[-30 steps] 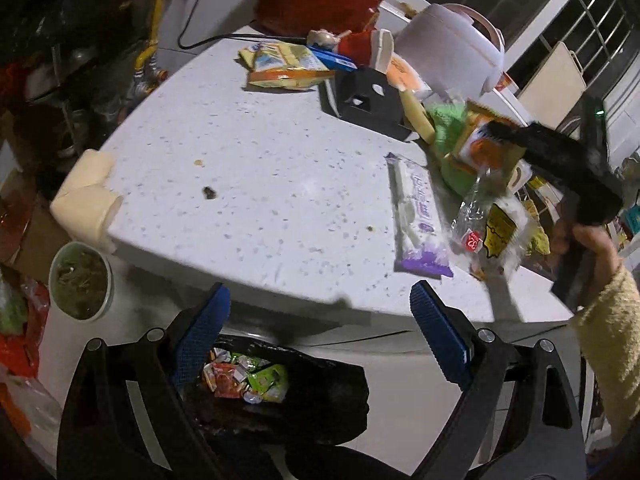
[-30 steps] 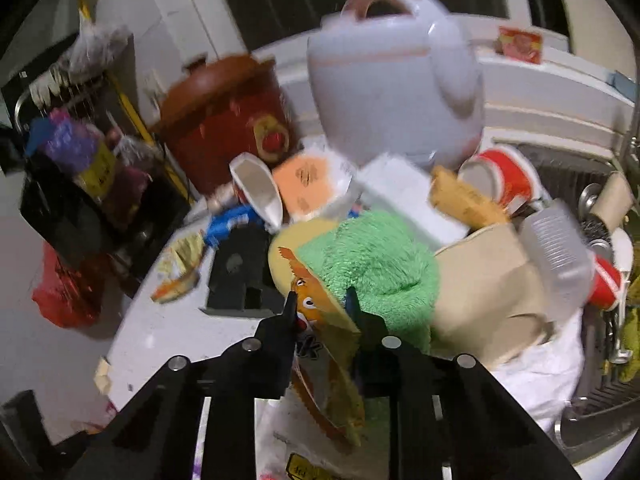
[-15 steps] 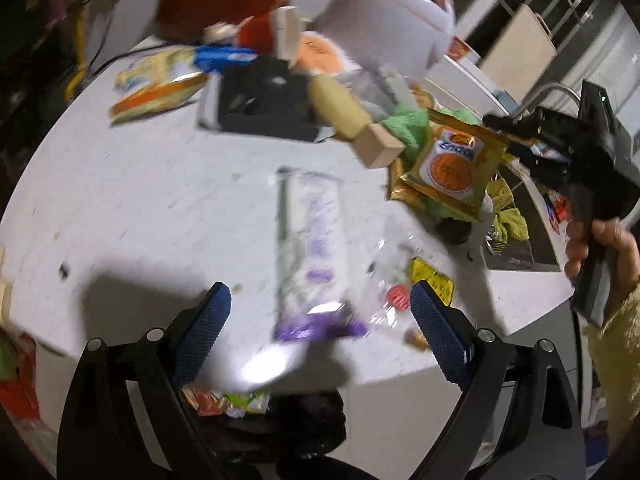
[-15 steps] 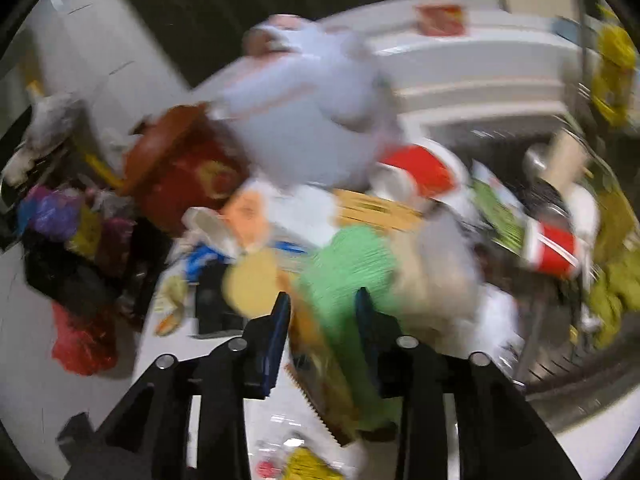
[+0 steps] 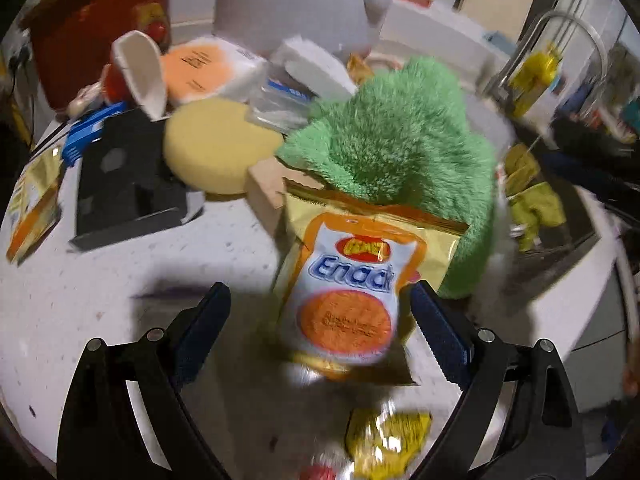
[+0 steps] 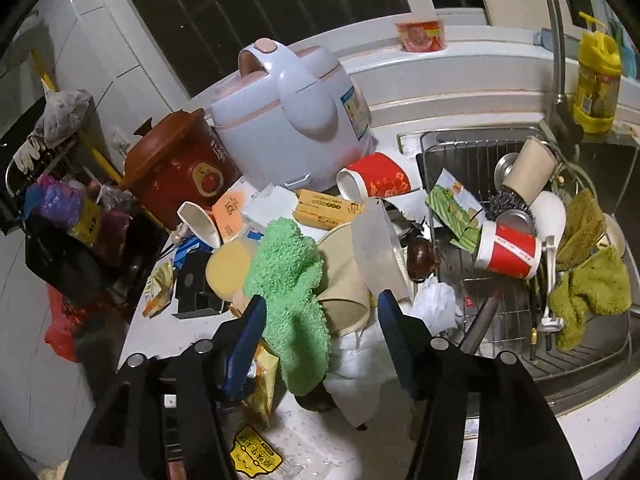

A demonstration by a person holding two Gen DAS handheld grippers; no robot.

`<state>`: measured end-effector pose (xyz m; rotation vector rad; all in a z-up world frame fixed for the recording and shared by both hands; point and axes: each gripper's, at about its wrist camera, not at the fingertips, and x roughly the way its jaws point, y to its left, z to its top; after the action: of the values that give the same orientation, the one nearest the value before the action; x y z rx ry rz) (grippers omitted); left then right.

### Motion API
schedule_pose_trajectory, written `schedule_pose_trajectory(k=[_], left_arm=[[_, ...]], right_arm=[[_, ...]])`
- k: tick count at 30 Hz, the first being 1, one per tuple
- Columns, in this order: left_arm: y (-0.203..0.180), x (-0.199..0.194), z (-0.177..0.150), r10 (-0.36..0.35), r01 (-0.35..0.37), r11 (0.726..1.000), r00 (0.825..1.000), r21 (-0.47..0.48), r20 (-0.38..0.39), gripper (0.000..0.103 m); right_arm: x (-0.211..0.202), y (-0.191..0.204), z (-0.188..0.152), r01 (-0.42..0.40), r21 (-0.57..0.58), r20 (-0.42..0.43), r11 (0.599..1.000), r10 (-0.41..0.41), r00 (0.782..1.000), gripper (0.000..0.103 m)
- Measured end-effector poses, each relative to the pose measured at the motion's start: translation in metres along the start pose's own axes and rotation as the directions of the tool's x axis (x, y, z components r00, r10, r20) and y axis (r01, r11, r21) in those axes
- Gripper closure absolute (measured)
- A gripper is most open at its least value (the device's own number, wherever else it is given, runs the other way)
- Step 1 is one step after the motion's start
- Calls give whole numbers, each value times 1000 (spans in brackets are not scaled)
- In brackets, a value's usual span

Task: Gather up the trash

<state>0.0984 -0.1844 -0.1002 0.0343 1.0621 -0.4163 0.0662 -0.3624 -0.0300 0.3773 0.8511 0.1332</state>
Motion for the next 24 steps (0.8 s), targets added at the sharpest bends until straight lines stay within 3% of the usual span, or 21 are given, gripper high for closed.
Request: schedule_pose_trajectory(k=[2,5,6,11,13,15,19,20,21,22,23,24], left_arm=[[-3,7,3,5,-5,1000,1000,0,9,15],[6,2,4,-73,75,996,996,-40,42,54],[10,0,4,-79,81,996,996,-47,44,60],[37,-19,0,-154,162,981,985,-105,81,65],[47,-28,-2,-175,188,973,979,-130,107,67],[55,-35,-5,-191,207,967,974,-149,120,78],[71,-47,-10,-221,248,951,963,-187,155,85],[74,-47,-11,-218,245,951,964,-191,150,88],[76,-43,-11,-223,249,949,964,-196,143,91],[78,-41,-12,-232,257,946,962,-196,141,92],[78,-40,-12,-235,258,947,962,-193,137,96],[78,-38,-12,-237,260,946,962,-193,133,98]], right_arm=[[6,1,-2,-3,-8,-15,1000,2,1000,38],[12,3,-6,-17,-4,-29,1000,16,999,38],[12,2,-6,-26,2,-26,1000,26,999,38],[8,4,-4,-75,24,-11,997,75,997,38],[10,13,-3,-90,1,-14,996,90,996,34],[17,25,-2,-74,-38,-28,997,73,997,27],[39,45,-7,-21,-99,-61,995,15,998,19],[46,50,-8,11,-122,-65,992,-19,998,22],[53,54,-10,47,-150,-70,988,-58,996,43],[59,58,-12,57,-175,-75,983,-71,995,57],[63,61,-13,74,-193,-79,978,-91,993,91],[66,61,-14,73,-196,-94,978,-93,991,92]])
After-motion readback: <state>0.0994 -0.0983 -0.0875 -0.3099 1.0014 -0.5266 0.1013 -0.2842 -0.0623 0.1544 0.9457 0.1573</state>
